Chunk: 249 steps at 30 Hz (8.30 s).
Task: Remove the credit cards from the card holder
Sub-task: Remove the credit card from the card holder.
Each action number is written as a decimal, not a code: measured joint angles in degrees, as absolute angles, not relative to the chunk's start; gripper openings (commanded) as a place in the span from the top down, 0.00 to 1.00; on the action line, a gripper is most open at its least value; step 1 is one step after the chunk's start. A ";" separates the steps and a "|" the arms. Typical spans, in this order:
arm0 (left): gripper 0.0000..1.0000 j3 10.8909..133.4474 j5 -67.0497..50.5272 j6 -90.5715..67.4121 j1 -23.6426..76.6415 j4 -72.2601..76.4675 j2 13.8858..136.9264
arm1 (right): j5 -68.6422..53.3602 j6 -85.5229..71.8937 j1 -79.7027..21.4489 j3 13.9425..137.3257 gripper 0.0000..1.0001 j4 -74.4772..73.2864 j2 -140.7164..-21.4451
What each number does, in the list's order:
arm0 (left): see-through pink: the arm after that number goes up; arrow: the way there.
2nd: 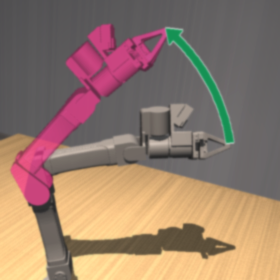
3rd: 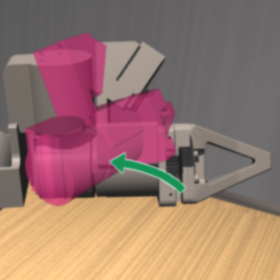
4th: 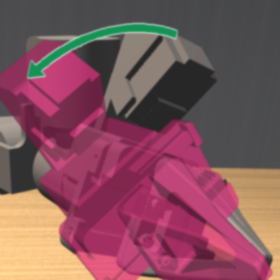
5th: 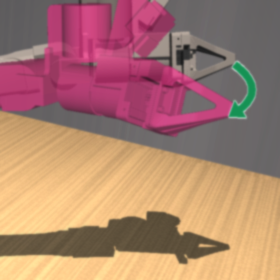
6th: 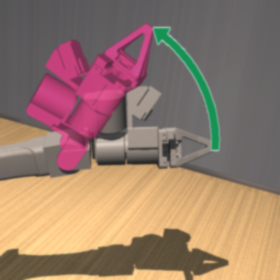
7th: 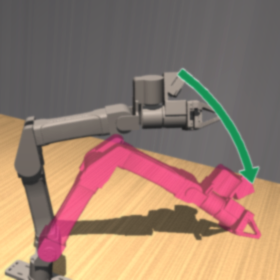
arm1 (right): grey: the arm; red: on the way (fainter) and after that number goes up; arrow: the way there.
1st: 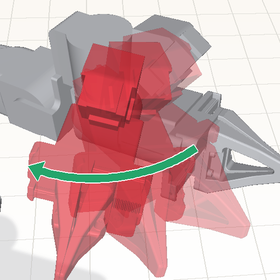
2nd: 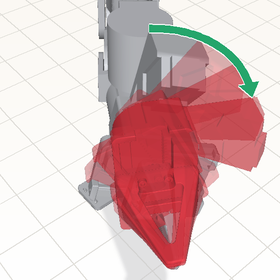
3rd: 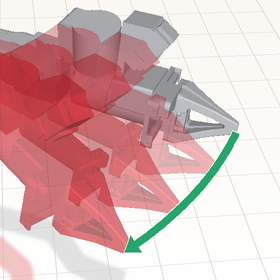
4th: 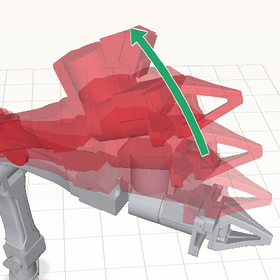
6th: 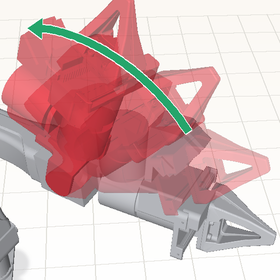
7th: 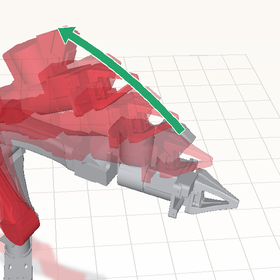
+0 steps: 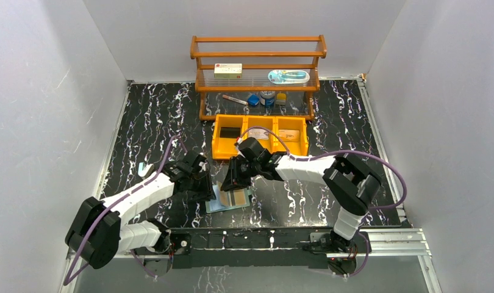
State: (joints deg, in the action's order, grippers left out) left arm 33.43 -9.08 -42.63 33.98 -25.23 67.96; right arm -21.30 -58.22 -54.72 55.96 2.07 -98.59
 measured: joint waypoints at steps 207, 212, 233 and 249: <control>0.88 33.67 -9.61 -38.94 34.24 -22.57 72.12 | -20.03 -58.26 -50.76 45.52 1.00 1.80 -95.83; 0.79 34.54 -8.75 -38.57 34.26 -23.68 71.57 | -18.79 -58.30 -50.59 45.52 1.00 0.51 -95.81; 0.63 37.93 -16.36 -38.61 34.24 -16.82 72.62 | -18.52 -60.23 -50.46 45.54 0.96 1.63 -95.83; 0.74 35.05 -18.96 -40.23 34.24 -13.32 77.49 | -18.57 -63.53 -50.46 44.86 0.82 6.17 -95.88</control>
State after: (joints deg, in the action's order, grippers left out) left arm 35.05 -18.96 -40.23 34.24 -13.32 77.49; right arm -18.57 -63.53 -50.46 44.86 6.17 -95.88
